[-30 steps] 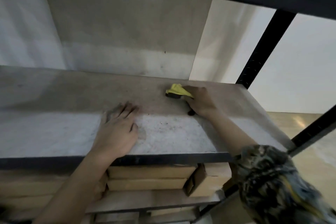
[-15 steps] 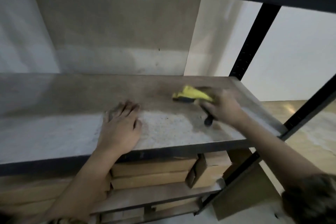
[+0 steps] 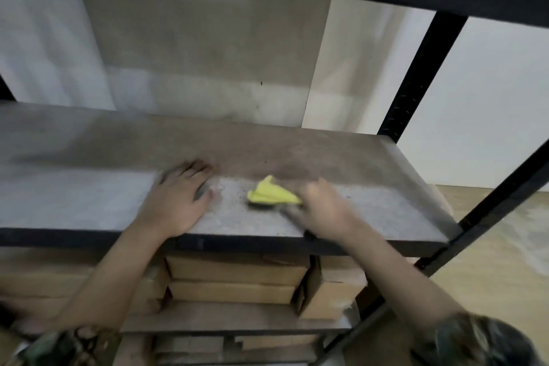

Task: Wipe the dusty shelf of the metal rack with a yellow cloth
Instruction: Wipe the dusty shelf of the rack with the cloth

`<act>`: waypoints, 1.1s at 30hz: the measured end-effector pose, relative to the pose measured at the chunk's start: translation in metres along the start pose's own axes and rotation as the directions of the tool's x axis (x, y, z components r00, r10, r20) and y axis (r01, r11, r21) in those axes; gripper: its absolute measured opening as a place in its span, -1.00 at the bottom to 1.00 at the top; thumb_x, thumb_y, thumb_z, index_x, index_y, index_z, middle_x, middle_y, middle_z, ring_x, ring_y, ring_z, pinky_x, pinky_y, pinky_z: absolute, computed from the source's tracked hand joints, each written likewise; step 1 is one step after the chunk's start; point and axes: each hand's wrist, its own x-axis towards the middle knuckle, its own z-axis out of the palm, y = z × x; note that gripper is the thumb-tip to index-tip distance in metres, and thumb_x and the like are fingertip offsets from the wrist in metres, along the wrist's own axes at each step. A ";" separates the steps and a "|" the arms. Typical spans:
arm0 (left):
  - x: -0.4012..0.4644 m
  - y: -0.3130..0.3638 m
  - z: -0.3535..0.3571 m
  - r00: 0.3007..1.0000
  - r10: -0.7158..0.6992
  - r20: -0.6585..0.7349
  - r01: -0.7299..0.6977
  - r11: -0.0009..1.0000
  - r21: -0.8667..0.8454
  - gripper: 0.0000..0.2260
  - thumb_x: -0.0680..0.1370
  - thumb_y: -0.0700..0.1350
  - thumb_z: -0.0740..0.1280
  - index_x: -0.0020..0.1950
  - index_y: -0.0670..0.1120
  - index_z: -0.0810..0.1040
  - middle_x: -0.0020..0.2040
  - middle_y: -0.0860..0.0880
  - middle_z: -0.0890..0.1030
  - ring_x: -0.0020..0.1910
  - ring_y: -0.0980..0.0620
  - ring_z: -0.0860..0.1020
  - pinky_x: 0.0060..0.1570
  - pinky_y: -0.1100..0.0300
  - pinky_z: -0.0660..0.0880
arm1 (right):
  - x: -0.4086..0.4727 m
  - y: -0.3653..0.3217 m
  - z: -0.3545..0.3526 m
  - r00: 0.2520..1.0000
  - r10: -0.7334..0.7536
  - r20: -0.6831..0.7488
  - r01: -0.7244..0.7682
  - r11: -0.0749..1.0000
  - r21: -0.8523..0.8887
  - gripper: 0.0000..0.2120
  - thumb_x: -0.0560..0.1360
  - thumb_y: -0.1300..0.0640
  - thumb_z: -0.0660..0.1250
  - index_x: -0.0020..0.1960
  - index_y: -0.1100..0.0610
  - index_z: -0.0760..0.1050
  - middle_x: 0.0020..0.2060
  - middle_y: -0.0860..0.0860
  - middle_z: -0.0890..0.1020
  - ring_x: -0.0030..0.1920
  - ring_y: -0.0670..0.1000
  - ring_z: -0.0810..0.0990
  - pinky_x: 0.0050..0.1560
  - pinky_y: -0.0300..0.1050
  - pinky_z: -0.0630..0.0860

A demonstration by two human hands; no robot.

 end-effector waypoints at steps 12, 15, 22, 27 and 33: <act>0.004 0.061 -0.002 0.999 0.033 -0.016 -0.035 0.995 -0.093 -0.41 0.47 0.24 -0.12 0.48 0.11 0.16 0.52 0.05 0.18 0.50 0.05 0.08 0.44 -0.11 -0.04 | 0.008 0.103 -0.050 0.910 0.368 -0.193 -0.330 0.922 0.200 -0.69 0.52 0.06 0.30 0.26 0.02 0.48 0.02 0.06 0.66 -0.03 0.06 0.60 -0.15 -0.22 0.36; 0.013 0.087 0.013 0.996 0.084 0.035 -0.080 0.991 -0.104 -0.47 0.54 0.23 -0.12 0.50 0.14 0.07 0.54 0.08 0.09 0.51 0.08 0.00 0.43 -0.12 -0.11 | 0.019 0.122 -0.032 0.893 0.445 -0.060 -0.418 0.873 0.249 -0.67 0.54 0.01 0.26 0.28 0.06 0.44 0.02 0.00 0.59 -0.23 -0.02 0.57 -0.37 -0.36 0.39; 0.019 0.087 0.034 0.993 0.085 0.081 -0.083 0.996 -0.024 -0.50 0.57 0.22 -0.13 0.50 0.16 0.03 0.54 0.14 -0.05 0.51 0.12 -0.11 0.46 -0.12 -0.08 | -0.054 0.038 -0.027 1.000 -0.024 0.009 0.022 0.978 0.206 -0.57 0.47 -0.04 0.35 0.30 0.07 0.46 0.02 -0.03 0.67 -0.08 -0.25 0.50 -0.17 -0.45 0.36; 0.022 0.084 0.036 0.992 0.109 0.060 -0.106 0.993 -0.052 -0.41 0.48 0.28 -0.22 0.50 0.16 0.01 0.54 0.14 -0.06 0.51 0.13 -0.12 0.48 -0.07 -0.08 | -0.054 0.048 -0.050 0.995 0.100 -0.002 -0.095 0.954 0.283 -0.81 0.46 0.02 0.36 0.01 0.09 0.59 -0.23 -0.02 0.65 -0.33 -0.30 0.51 -0.33 -0.43 0.37; 0.021 0.088 0.033 0.994 0.092 0.065 -0.090 0.995 -0.042 -0.50 0.57 0.21 -0.11 0.51 0.17 -0.03 0.54 0.14 -0.09 0.51 0.14 -0.15 0.48 -0.07 -0.12 | 0.013 0.141 -0.040 0.861 0.490 -0.136 -0.463 0.866 0.187 -0.67 0.51 0.07 0.30 0.26 0.06 0.49 0.13 0.09 0.60 0.13 0.12 0.55 -0.05 -0.28 0.32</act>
